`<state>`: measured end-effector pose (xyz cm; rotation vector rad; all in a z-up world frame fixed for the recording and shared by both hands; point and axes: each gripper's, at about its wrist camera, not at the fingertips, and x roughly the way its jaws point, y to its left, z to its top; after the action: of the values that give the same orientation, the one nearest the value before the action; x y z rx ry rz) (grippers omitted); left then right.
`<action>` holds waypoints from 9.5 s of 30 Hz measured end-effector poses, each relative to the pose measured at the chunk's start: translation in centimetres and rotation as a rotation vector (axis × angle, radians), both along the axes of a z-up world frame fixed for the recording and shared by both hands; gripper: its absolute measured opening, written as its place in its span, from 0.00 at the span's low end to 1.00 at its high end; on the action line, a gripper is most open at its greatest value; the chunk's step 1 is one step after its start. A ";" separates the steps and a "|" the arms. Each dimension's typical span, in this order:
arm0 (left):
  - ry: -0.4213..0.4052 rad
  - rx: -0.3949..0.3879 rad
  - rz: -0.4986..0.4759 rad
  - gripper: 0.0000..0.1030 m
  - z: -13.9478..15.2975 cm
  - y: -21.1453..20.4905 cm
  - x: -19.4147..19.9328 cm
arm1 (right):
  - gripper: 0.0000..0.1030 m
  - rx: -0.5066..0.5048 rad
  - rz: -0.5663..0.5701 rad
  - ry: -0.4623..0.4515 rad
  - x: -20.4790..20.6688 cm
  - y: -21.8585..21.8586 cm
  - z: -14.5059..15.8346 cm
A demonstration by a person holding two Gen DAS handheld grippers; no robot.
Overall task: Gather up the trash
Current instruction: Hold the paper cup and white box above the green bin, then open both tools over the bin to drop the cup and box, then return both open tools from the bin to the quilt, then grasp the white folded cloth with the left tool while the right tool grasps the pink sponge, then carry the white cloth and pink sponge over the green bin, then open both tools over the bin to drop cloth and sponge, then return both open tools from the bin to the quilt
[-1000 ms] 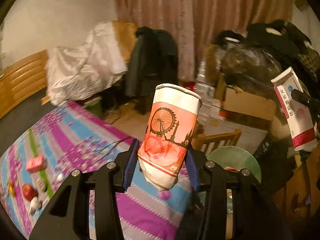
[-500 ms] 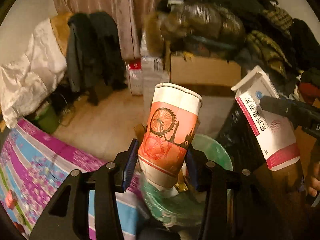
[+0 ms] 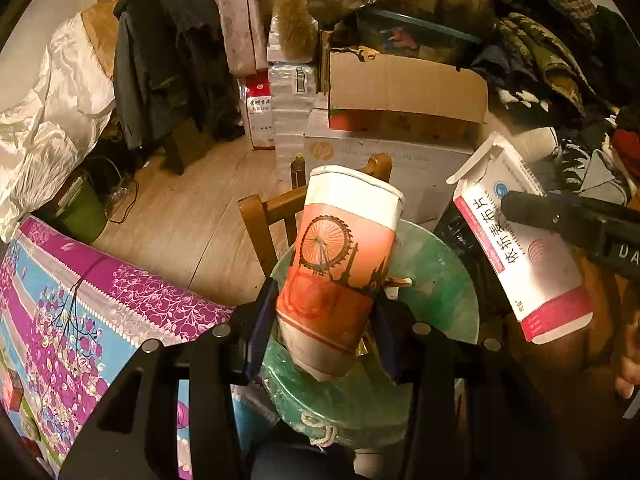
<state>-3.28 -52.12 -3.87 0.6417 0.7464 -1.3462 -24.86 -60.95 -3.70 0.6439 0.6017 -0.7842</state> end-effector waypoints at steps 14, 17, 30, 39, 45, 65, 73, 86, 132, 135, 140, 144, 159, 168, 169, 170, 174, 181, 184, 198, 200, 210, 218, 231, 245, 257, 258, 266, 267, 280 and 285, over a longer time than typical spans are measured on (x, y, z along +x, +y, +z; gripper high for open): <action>-0.029 -0.001 -0.014 0.42 -0.2 -0.2 -0.2 | 0.19 -0.003 0.027 0.017 2.0 -0.3 -0.4; -0.028 -0.002 -0.015 0.42 -0.3 -0.2 -0.2 | 0.19 -0.004 0.035 0.019 2.4 -0.5 -0.4; -0.055 -0.029 -0.045 0.78 -0.3 -0.5 -0.9 | 0.34 -0.027 -0.006 0.027 1.4 -1.4 -0.5; -0.099 -0.054 -0.023 0.78 0.3 -0.2 -0.8 | 0.34 -0.051 0.000 0.031 1.5 -1.0 0.3; -0.126 -0.075 0.002 0.78 0.8 0.3 -0.4 | 0.34 -0.063 0.002 0.018 1.5 -0.9 1.1; -0.200 -0.171 0.395 0.78 3.0 12.6 8.6 | 0.38 -0.212 0.195 -0.087 8.6 6.4 4.4; -0.209 -0.172 0.726 0.78 2.5 26.5 15.8 | 0.46 -0.227 0.458 -0.106 17.6 15.1 3.4; -0.124 -0.106 1.081 0.77 -1.3 51.8 21.2 | 0.74 -0.220 0.943 0.025 29.8 33.1 -1.6; -0.045 0.115 1.219 0.24 -11.6 60.8 26.2 | 0.26 -0.110 0.857 0.107 35.0 38.2 -10.2; -0.071 0.071 1.204 0.24 -9.2 59.6 25.1 | 0.26 -0.119 0.879 0.077 34.6 38.2 -8.4; -0.097 0.023 1.142 0.24 -4.8 55.0 23.7 | 0.26 -0.170 0.868 -0.002 32.8 36.8 -3.9; -0.104 -0.004 1.075 0.24 -2.1 50.2 22.8 | 0.26 -0.225 0.826 -0.043 31.0 34.8 -0.2; -0.182 -0.093 0.748 0.24 4.4 30.3 18.1 | 0.27 -0.390 0.545 -0.064 21.0 22.9 7.8; -0.227 -0.108 0.567 0.24 6.0 19.8 14.9 | 0.27 -0.424 0.359 -0.011 14.9 14.9 9.2; -0.229 -0.109 0.545 0.24 6.1 18.7 14.6 | 0.27 -0.422 0.340 -0.007 14.1 14.1 9.3; -0.230 -0.109 0.523 0.24 6.1 17.6 14.2 | 0.27 -0.416 0.312 0.001 13.0 12.8 9.4; -0.245 -0.104 0.447 0.24 6.3 13.7 12.6 | 0.27 -0.410 0.231 0.028 10.6 9.6 9.5; -0.249 -0.088 0.302 0.24 6.0 6.8 9.3 | 0.27 -0.354 0.113 0.086 7.1 4.0 8.5; -0.257 -0.078 0.245 0.24 5.6 4.5 7.7 | 0.27 -0.333 0.081 0.101 6.1 3.2 7.9; -0.219 0.015 0.085 0.24 1.9 -1.4 2.2 | 0.27 -0.210 0.030 0.180 2.6 0.4 2.9; -0.207 0.034 0.070 0.24 1.1 -1.7 1.7 | 0.27 -0.192 0.029 0.182 2.3 0.5 2.1; -0.190 0.097 0.030 0.24 -1.2 -2.1 0.2 | 0.27 -0.128 0.021 0.162 1.6 0.0 -0.1; -0.188 0.100 0.031 0.24 -1.3 -2.1 0.2 | 0.27 -0.095 0.053 0.145 2.4 -0.1 -0.7; -0.039 0.047 0.001 0.64 -1.2 -1.6 1.5 | 0.55 -0.078 0.097 0.135 3.8 -0.4 -1.6; -0.049 0.028 0.042 0.64 -1.2 -0.2 2.0 | 0.55 -0.105 0.075 0.134 3.6 -0.1 -1.3; -0.098 -0.016 0.369 0.64 -3.3 9.6 10.5 | 0.56 -0.210 0.139 0.106 9.8 4.0 -1.1; -0.099 -0.025 0.396 0.64 -3.3 10.7 11.2 | 0.57 -0.224 0.145 0.105 10.4 4.5 -1.0; -0.129 -0.039 0.665 0.64 -5.4 23.8 17.9 | 0.73 -0.327 0.340 0.041 20.2 12.0 -1.1; -0.131 -0.033 0.689 0.64 -5.7 25.5 18.6 | 0.73 -0.325 0.369 0.038 21.4 12.7 -1.1; -0.063 -0.022 0.980 0.64 -8.3 47.8 30.0 | 0.73 -0.290 1.009 -0.029 46.6 30.6 -3.6; -0.037 -0.046 0.925 0.64 -9.2 50.1 36.0 | 0.74 -0.221 1.194 0.021 57.5 35.7 -6.0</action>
<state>32.76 -2.01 -13.04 0.2141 0.8307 -0.4942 32.68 -25.22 -9.71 0.0008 0.7675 0.2672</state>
